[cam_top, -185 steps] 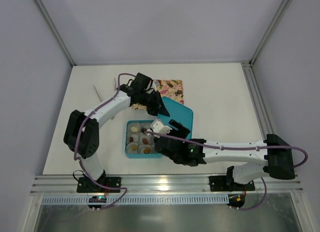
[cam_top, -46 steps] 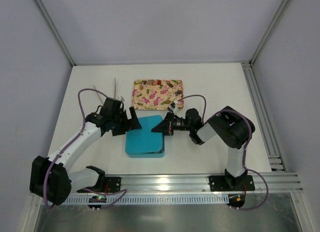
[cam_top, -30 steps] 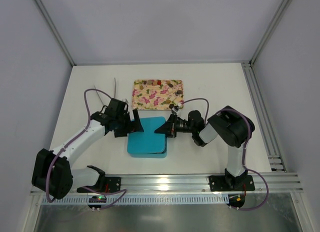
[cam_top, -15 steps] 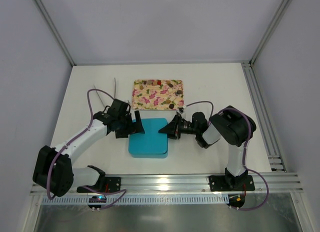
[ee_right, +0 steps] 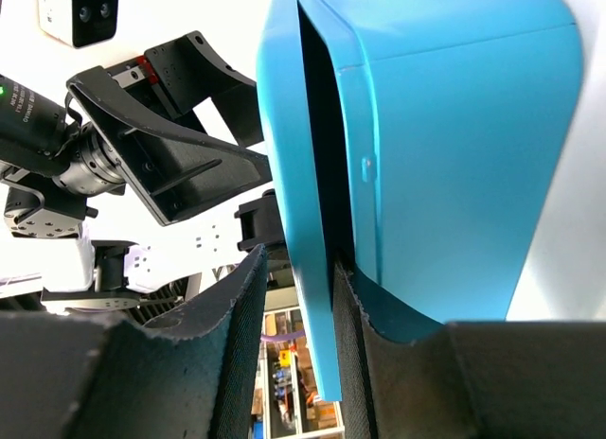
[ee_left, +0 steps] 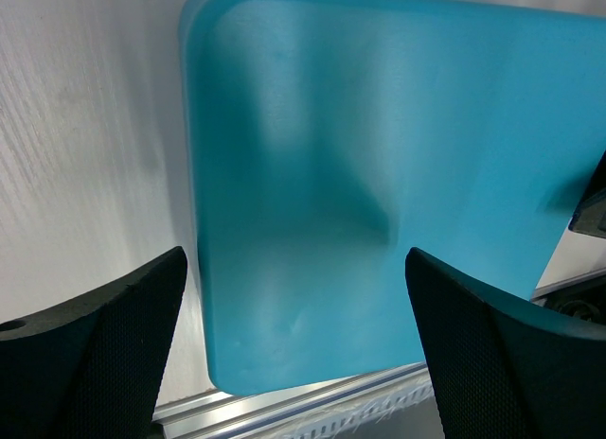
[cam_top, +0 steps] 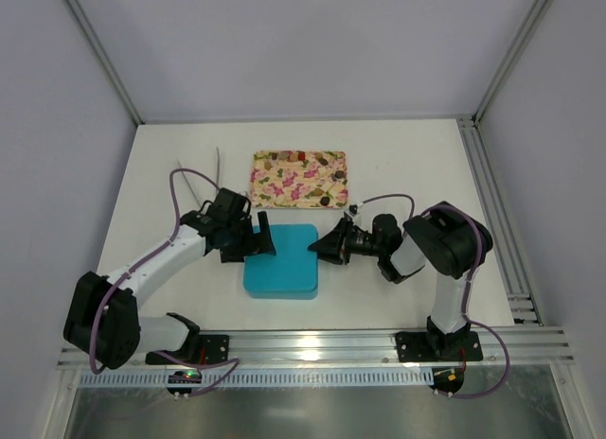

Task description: Pack the chocolate

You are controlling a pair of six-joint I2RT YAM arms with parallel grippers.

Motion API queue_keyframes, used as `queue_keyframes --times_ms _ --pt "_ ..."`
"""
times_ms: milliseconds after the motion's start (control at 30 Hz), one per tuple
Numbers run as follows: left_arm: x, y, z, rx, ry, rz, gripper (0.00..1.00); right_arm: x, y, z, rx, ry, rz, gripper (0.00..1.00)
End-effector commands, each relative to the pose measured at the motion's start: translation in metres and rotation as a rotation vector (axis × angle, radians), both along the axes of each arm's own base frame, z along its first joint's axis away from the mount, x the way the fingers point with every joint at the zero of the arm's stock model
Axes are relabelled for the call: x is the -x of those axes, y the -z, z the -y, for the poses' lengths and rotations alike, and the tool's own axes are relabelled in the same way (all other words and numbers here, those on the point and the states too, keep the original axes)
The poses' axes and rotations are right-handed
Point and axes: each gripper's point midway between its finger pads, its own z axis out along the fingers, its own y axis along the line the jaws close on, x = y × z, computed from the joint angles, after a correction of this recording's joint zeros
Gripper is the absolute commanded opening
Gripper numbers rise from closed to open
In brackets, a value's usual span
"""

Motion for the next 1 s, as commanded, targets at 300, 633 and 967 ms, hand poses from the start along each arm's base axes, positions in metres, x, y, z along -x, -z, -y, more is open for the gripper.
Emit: queue_keyframes --times_ms 300,633,967 --pt "-0.015 -0.01 0.016 0.015 0.004 0.054 0.94 -0.004 -0.026 0.018 -0.051 0.035 0.18 0.4" --pt "-0.018 -0.016 0.024 0.017 0.021 0.062 0.93 -0.005 -0.013 0.025 0.032 0.053 0.195 0.46" --pt "-0.015 -0.01 0.027 -0.001 0.032 0.044 0.93 -0.008 0.003 0.033 0.198 0.049 0.215 0.52"
